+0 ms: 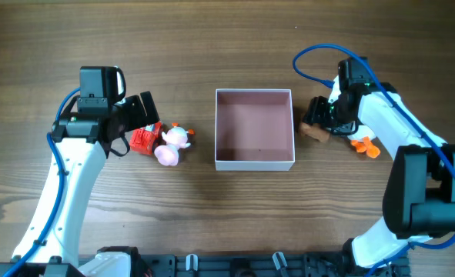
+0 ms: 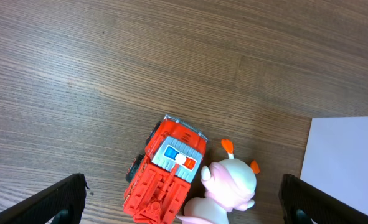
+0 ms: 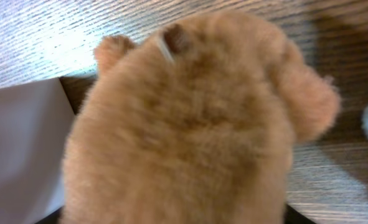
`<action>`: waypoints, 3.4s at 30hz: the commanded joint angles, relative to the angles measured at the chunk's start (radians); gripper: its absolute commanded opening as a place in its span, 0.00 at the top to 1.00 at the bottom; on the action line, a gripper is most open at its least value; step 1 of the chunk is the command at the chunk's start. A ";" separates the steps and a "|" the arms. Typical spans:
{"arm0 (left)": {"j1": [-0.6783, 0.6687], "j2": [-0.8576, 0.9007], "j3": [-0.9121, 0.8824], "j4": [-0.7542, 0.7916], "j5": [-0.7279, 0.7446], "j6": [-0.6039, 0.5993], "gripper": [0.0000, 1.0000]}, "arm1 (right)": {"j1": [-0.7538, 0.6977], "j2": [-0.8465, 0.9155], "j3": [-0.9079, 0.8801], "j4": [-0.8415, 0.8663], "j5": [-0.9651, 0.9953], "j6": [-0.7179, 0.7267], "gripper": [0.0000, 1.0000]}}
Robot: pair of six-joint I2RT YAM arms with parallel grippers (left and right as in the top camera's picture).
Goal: Pack container
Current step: 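Grasp the brown plush bear with the right gripper, then carry the bear into the box and release it, right gripper, then grasp the white plush duck with the right gripper, then lower the duck into the box beside the bear and release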
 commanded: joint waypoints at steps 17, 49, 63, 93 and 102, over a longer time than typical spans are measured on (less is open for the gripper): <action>0.005 0.006 0.016 0.000 -0.013 0.002 0.00 | 0.302 -0.571 0.055 -0.015 -0.037 0.202 0.96; 0.005 0.006 0.016 0.000 -0.013 0.002 0.00 | 0.518 -0.378 0.035 0.154 0.023 0.058 0.33; 0.005 0.006 0.016 0.000 -0.013 0.002 0.00 | 0.046 -0.534 -0.034 -0.167 0.552 0.089 0.04; 0.005 0.006 0.016 0.000 -0.013 0.002 0.00 | 0.010 -0.533 0.055 -0.092 0.009 -0.032 0.96; 0.005 0.006 0.016 0.000 -0.013 0.002 0.00 | 0.410 -0.495 0.004 0.040 0.130 0.181 0.96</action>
